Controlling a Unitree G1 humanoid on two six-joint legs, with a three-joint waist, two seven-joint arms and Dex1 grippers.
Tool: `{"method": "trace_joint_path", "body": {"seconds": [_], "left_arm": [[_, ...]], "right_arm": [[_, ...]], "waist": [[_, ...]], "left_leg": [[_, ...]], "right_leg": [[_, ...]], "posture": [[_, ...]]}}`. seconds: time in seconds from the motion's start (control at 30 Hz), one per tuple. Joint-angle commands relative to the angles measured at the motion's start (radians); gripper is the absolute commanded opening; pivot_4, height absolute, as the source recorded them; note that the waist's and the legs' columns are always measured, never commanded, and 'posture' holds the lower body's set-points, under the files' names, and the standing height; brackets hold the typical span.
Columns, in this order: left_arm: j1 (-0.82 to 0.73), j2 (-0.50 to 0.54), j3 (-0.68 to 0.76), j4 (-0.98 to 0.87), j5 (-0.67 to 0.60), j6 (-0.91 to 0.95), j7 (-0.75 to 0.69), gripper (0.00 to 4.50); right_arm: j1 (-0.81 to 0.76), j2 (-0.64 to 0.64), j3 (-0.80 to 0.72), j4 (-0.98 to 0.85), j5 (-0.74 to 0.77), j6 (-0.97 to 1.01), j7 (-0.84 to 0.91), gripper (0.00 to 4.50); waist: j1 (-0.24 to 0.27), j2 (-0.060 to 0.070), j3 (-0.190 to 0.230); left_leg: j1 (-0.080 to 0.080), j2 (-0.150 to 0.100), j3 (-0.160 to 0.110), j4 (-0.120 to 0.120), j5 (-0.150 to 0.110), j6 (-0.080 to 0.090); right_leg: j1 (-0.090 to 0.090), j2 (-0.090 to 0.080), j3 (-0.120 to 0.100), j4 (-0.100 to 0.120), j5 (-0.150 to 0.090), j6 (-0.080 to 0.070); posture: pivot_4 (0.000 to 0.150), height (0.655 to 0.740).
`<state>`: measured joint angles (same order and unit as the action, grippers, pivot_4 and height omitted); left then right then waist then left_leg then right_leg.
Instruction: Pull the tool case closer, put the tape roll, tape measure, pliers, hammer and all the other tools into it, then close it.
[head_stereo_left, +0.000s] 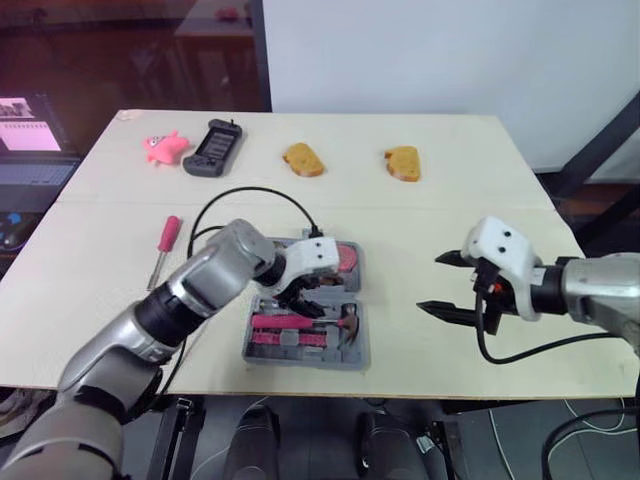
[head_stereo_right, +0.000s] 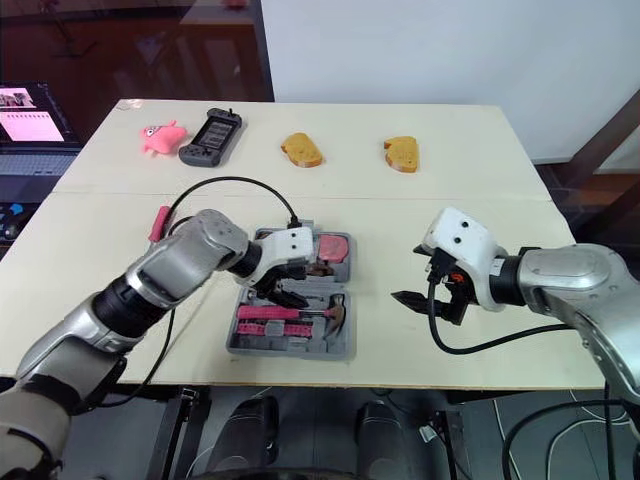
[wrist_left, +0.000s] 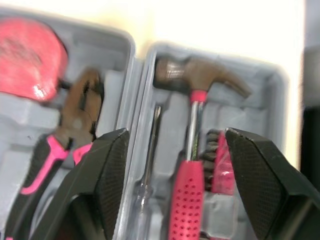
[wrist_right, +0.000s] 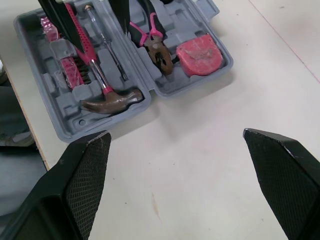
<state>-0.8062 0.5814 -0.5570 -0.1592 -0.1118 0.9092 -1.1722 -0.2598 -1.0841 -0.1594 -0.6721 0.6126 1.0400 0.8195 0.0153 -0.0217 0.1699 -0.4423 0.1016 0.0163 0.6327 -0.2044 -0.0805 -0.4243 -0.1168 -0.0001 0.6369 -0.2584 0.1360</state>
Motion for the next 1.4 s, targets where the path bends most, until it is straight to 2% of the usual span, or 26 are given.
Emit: {"method": "trace_joint_path", "body": {"seconds": [0.03,0.13,0.17,0.23,0.3,0.37,0.4,0.7,1.23,1.33,1.4], "left_arm": [[0.050,-0.005,0.057,-0.005,-0.032,-0.140,0.000,3.21],[0.102,0.003,0.069,0.030,-0.036,-0.247,-0.014,3.21],[0.123,-0.002,0.079,0.048,-0.037,-0.307,-0.011,2.97],[0.149,-0.004,0.088,0.080,-0.037,-0.387,-0.017,2.32],[0.168,-0.009,0.099,0.117,-0.040,-0.431,-0.018,1.38],[0.179,-0.011,0.108,0.163,-0.026,-0.481,-0.011,0.24],[0.189,-0.013,0.113,0.183,-0.020,-0.509,-0.005,0.05],[0.283,0.006,0.110,0.273,0.025,-0.657,-0.022,0.05],[0.331,-0.054,0.045,0.438,0.146,-0.749,0.022,0.05],[0.340,-0.061,0.040,0.455,0.157,-0.757,0.017,0.05],[0.355,-0.058,0.029,0.460,0.173,-0.774,0.012,0.05]], "right_arm": [[-0.026,-0.002,0.003,-0.012,0.009,-0.017,-0.001,4.50],[-0.037,-0.003,0.012,-0.005,0.006,-0.021,0.001,4.50],[-0.039,-0.004,0.015,-0.003,0.005,-0.022,0.001,4.50],[-0.042,-0.003,0.019,-0.003,0.005,-0.023,0.000,4.50],[-0.042,-0.004,0.018,-0.005,0.006,-0.024,-0.001,4.50],[-0.041,-0.003,0.017,-0.006,0.007,-0.022,-0.002,4.50],[-0.040,-0.004,0.016,-0.008,0.008,-0.022,-0.003,4.50],[-0.043,0.003,0.016,-0.022,0.024,-0.008,-0.012,4.50],[-0.064,-0.004,0.032,-0.016,0.028,-0.013,-0.012,4.50],[-0.066,-0.006,0.031,-0.016,0.029,-0.011,-0.011,4.50],[-0.064,-0.007,0.029,-0.017,0.029,-0.010,-0.012,4.50]], "waist": [[-0.001,0.000,0.000],[-0.001,0.000,0.000],[-0.001,0.000,0.000],[-0.001,0.000,0.000],[-0.001,0.000,0.000],[0.000,0.000,0.000],[0.000,0.000,0.000],[-0.001,0.000,0.000],[0.000,0.004,-0.004],[0.000,0.006,-0.005],[-0.001,0.007,-0.006]], "left_leg": [[0.000,0.000,0.000,0.000,0.000,0.000],[0.000,0.000,0.000,0.000,0.000,0.000],[0.000,0.000,0.000,0.000,0.000,0.000],[0.000,0.000,0.000,0.000,0.000,0.000],[0.000,0.000,0.000,0.000,0.000,0.000],[0.000,0.000,0.000,0.000,0.000,0.000],[0.000,0.000,0.000,0.000,0.000,0.000],[0.000,0.000,0.000,0.000,0.000,0.000],[0.002,0.000,0.000,0.000,0.000,0.000],[0.006,0.000,0.000,0.000,0.000,0.000],[0.014,0.000,0.000,-0.002,-0.001,0.001]], "right_leg": [[0.000,0.000,0.000,0.000,0.000,0.000],[0.000,0.000,0.000,0.000,0.000,0.000],[0.000,0.000,0.000,0.000,0.000,0.000],[0.000,0.000,0.000,0.000,0.000,0.000],[0.000,0.000,0.000,0.000,0.000,0.000],[0.000,0.000,0.000,0.000,0.000,0.000],[0.000,0.000,0.000,0.000,0.000,0.000],[0.000,0.000,0.000,0.001,0.000,0.000],[0.002,0.000,0.000,0.001,0.000,0.000],[0.007,0.000,0.000,0.000,0.000,0.000],[0.015,0.000,0.000,-0.003,-0.001,-0.002]], "posture": [[0.150,0.7207],[0.150,0.7207],[0.150,0.7207],[0.150,0.7207],[0.150,0.7207],[0.150,0.7207],[0.150,0.7207],[0.150,0.7207],[0.150,0.7207],[0.150,0.7207],[0.150,0.7207]]}}
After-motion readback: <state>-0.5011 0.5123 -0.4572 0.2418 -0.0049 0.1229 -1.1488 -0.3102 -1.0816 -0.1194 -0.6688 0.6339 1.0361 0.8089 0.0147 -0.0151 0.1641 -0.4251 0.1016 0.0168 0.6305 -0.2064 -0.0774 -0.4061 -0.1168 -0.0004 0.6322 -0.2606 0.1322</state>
